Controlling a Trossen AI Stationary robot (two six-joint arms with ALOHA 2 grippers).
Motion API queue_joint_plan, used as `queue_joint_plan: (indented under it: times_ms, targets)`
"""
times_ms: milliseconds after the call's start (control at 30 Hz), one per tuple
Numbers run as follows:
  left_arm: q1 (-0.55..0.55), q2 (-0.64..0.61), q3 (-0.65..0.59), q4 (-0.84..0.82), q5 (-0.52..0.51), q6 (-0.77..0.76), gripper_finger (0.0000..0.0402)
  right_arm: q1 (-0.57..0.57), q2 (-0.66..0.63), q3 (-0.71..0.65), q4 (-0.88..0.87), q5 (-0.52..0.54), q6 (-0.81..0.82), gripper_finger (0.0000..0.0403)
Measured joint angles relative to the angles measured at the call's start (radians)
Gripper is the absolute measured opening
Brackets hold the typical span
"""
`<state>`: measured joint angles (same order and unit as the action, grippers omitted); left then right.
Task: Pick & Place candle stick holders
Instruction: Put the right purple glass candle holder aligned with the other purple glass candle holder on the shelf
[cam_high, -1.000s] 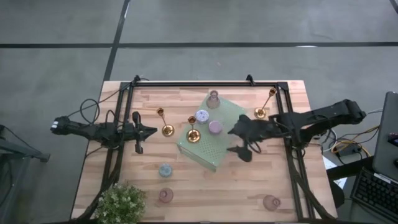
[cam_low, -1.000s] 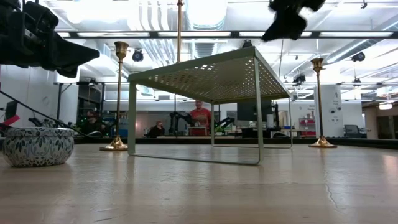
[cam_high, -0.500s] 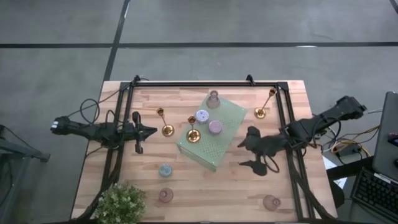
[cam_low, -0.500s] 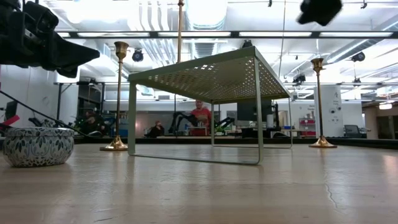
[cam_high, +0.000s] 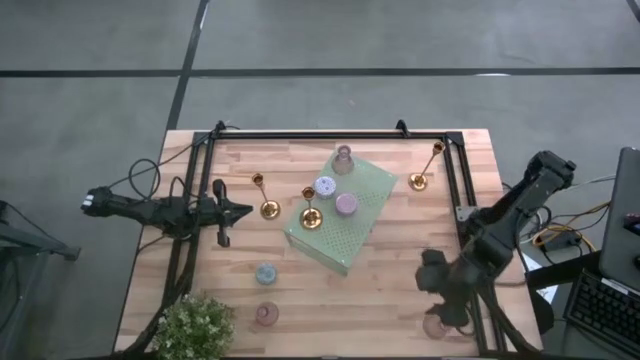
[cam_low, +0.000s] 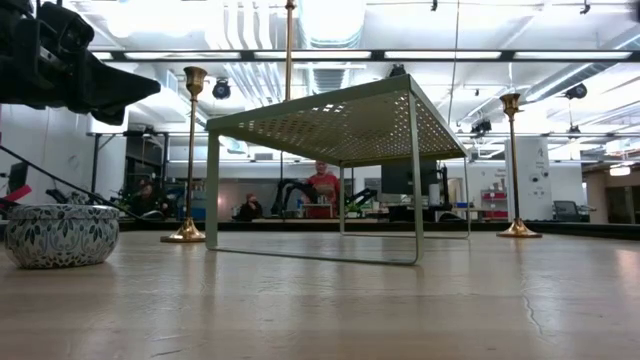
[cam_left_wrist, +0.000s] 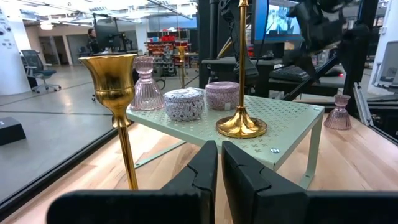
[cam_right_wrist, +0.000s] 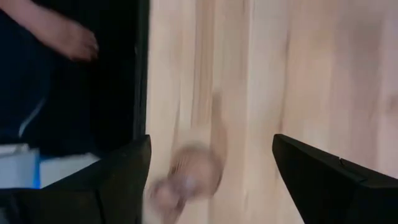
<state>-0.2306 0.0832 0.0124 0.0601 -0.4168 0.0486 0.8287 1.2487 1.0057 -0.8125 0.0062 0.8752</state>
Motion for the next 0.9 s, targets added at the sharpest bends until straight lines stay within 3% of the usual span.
queue_joint_plan:
  times_ms: [133, 300, 900]
  targets:
    - [0.0, 0.0, 0.0, 0.0, 0.0, 0.0, 0.0028, 0.082, 0.049, 0.001, -0.059, -0.081, 0.193, 0.0325]
    - [0.0, 0.0, 0.0, 0.0, 0.0, 0.0, 0.0028, 0.129, 0.105, 0.002, -0.05, -0.115, 0.306, 0.0324]
    - [0.0, 0.0, 0.0, 0.0, 0.0, 0.0, 0.0028, 0.134, 0.232, 0.002, -0.124, -0.147, 0.311, 0.032]
